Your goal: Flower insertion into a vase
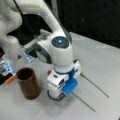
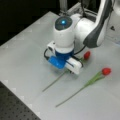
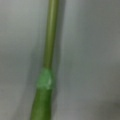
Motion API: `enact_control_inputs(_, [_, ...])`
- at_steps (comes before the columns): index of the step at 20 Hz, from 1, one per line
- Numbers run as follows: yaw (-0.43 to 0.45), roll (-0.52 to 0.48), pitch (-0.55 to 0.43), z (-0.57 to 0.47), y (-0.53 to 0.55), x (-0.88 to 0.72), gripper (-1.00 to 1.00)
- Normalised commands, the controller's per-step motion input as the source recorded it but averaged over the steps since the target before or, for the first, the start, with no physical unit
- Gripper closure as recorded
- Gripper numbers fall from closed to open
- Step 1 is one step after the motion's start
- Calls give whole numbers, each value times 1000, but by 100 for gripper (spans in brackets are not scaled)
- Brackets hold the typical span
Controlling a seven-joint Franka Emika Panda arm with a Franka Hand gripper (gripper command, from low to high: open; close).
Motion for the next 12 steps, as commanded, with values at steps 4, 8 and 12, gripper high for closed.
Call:
enact_control_inputs(4, [1,-85,27,-67,101,274,100])
enact_control_inputs(8, [-11,-66,22,-28,107,219,100])
enact_control_inputs(12, [-26,-90,47,-19,103,164,100])
